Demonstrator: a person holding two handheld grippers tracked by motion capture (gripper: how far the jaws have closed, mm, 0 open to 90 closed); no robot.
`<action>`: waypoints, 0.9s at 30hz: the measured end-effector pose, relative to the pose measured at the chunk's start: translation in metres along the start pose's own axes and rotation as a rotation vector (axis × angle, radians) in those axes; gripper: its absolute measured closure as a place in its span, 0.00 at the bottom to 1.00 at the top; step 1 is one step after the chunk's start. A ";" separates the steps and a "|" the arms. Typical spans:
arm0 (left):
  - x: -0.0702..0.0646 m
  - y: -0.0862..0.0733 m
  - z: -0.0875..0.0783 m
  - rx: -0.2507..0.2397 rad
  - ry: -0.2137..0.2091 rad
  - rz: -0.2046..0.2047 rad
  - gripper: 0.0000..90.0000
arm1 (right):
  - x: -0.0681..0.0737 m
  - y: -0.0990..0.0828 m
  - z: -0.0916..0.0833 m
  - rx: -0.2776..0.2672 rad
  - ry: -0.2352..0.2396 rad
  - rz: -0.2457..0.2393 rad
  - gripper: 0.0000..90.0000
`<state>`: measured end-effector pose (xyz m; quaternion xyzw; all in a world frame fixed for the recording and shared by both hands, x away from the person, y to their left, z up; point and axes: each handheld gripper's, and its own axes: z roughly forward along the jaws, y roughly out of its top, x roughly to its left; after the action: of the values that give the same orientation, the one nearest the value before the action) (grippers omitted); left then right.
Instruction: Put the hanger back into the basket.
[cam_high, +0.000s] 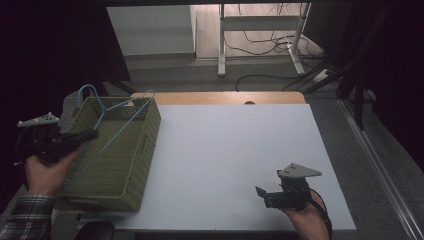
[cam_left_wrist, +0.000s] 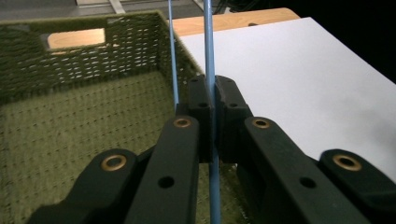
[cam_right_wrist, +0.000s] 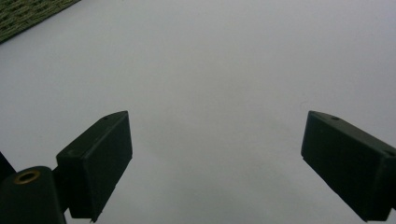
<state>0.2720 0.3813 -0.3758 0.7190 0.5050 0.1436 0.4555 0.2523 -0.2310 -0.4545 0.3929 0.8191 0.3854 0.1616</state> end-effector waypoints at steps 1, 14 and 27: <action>0.003 -0.003 0.000 0.000 0.002 -0.001 0.97 | 0.000 0.000 0.000 0.004 0.005 0.000 0.09; 0.033 -0.026 0.005 0.005 -0.016 -0.040 0.97 | 0.002 -0.001 0.003 0.022 0.003 -0.008 0.09; 0.061 -0.040 0.033 0.096 -0.027 -0.107 0.97 | 0.002 -0.002 0.004 0.024 0.001 -0.016 0.09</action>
<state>0.2980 0.4193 -0.4413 0.7138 0.5429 0.0851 0.4341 0.2526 -0.2282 -0.4588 0.3881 0.8269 0.3743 0.1595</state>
